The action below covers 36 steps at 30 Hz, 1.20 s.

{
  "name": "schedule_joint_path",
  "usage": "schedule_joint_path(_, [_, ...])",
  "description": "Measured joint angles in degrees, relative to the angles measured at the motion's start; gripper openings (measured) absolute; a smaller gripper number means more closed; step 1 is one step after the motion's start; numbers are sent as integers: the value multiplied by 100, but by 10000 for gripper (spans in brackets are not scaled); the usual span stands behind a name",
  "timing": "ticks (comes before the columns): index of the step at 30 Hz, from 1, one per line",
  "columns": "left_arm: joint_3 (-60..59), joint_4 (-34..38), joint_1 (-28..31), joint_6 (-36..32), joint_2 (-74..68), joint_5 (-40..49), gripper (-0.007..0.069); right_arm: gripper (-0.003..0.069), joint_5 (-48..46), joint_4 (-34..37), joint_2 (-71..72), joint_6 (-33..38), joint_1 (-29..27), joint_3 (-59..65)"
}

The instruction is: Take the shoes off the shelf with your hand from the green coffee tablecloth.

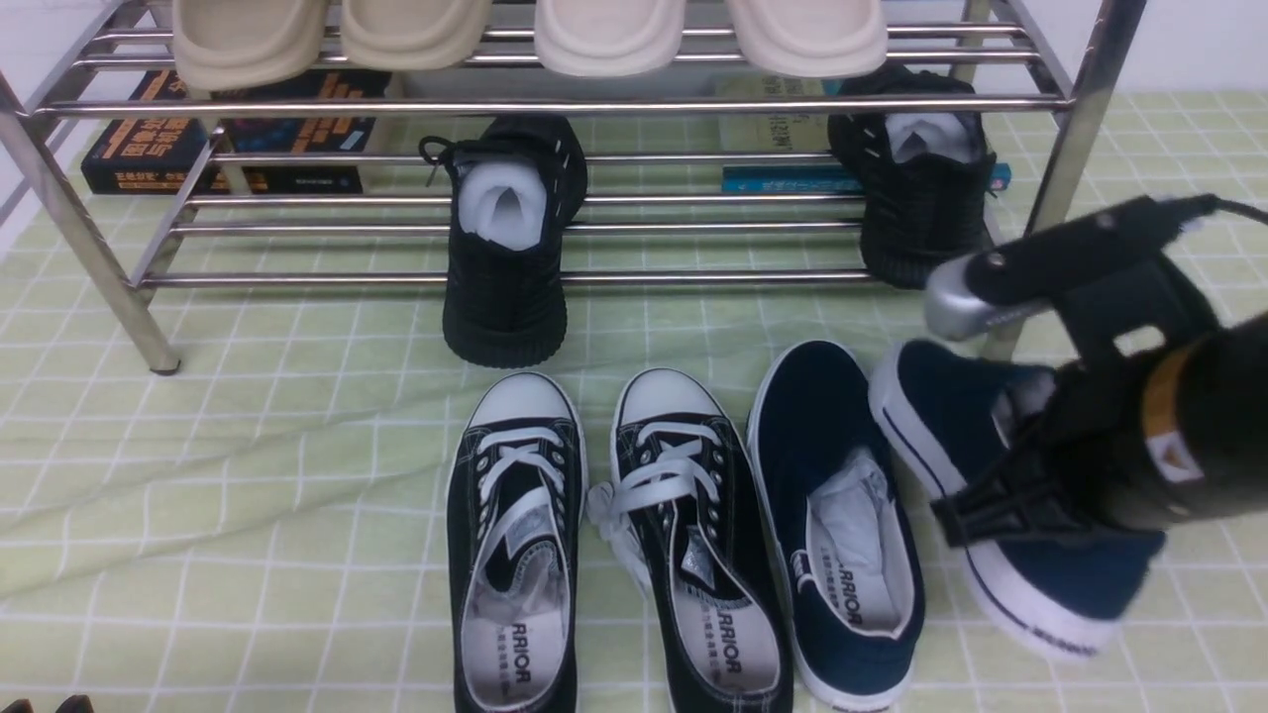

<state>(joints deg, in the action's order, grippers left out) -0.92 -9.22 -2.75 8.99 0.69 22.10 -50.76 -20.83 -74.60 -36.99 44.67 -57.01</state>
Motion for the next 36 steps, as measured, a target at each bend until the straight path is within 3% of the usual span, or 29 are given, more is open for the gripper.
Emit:
schedule_joint_path(6, [0,0,0,0,0,0,239,35,233,-641,-654,-327,-159,-30])
schedule_joint_path(22, [0,0,0,0,0,0,239,36,443,-647,-1584,-689,-227,-49])
schedule_joint_path(36, [0,0,0,0,0,0,239,37,-135,-935,-1051,-554,-227,-283])
